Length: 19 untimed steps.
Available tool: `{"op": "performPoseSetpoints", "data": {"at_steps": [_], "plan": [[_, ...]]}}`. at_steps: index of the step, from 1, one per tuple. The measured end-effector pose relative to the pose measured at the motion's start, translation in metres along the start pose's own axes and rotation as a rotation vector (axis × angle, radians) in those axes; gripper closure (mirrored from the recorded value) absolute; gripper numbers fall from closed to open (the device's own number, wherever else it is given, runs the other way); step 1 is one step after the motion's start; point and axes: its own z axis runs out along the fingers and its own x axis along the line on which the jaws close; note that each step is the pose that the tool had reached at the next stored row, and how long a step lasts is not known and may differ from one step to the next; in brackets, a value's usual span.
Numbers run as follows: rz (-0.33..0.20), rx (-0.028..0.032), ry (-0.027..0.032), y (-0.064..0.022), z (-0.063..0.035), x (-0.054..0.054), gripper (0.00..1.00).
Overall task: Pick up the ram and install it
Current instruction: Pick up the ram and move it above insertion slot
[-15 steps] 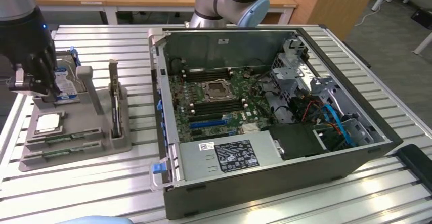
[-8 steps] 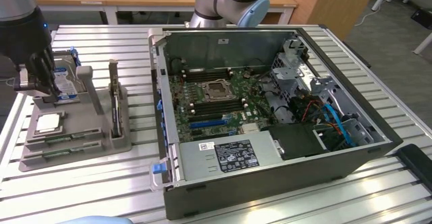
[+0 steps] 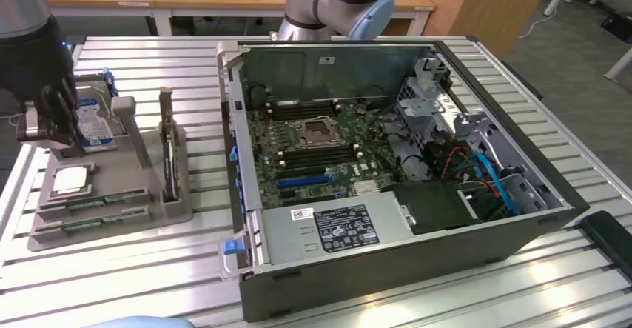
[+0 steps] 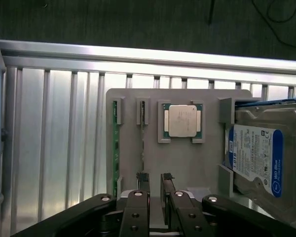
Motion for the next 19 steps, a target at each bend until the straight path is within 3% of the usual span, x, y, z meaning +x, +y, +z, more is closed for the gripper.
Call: {"op": "performPoseSetpoints", "data": {"at_steps": [12, 19], "plan": [[0.0, -0.0001, 0.0001, 0.0019, 0.0012, 0.04, 0.76], [-0.001, -0.0001, 0.0001, 0.0019, 0.0082, 0.047, 0.76]]}}
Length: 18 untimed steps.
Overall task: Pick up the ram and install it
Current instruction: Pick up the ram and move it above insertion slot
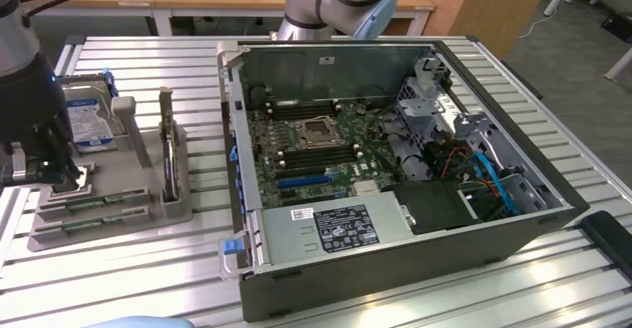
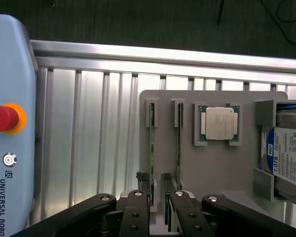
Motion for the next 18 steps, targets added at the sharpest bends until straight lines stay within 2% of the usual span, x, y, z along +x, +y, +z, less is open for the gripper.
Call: {"op": "performPoseSetpoints", "data": {"at_steps": [18], "plan": [[-0.005, 0.0001, 0.0001, -0.0012, 0.0327, 0.005, 0.76]]}}
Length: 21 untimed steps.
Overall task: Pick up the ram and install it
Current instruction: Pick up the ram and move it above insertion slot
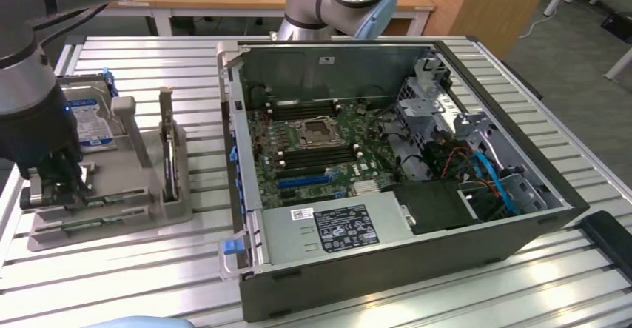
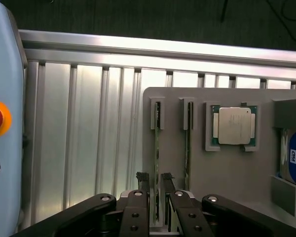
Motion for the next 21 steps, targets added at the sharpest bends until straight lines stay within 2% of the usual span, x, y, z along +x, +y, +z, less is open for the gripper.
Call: {"op": "performPoseSetpoints", "data": {"at_steps": [12, 21], "plan": [[-0.006, 0.0004, 0.0003, -0.0008, 0.0213, 0.002, 0.76], [-0.006, 0.0004, -0.0001, -0.001, 0.0218, 0.0, 0.76]]}}
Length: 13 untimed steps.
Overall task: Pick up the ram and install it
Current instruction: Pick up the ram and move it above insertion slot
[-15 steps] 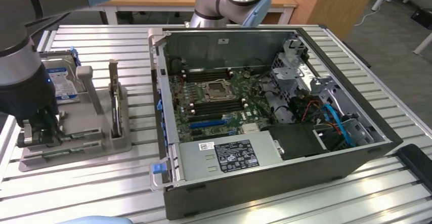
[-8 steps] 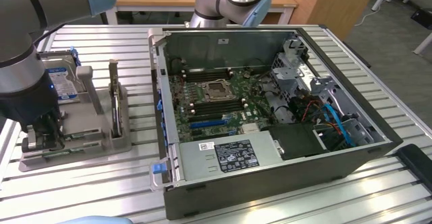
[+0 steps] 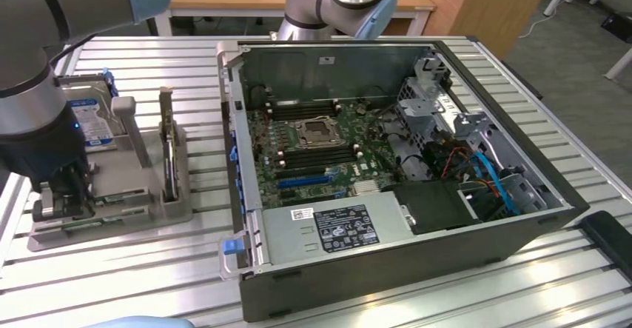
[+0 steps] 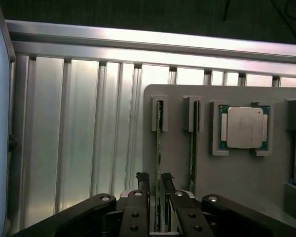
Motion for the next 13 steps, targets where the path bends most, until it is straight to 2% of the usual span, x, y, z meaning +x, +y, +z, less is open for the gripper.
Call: {"op": "performPoseSetpoints", "data": {"at_steps": [4, 13], "plan": [[0.0, -0.0001, -0.0003, -0.0003, 0.0029, -0.001, 0.76], [0.0, 0.0, -0.0003, -0.0007, 0.0172, -0.002, 0.76]]}}
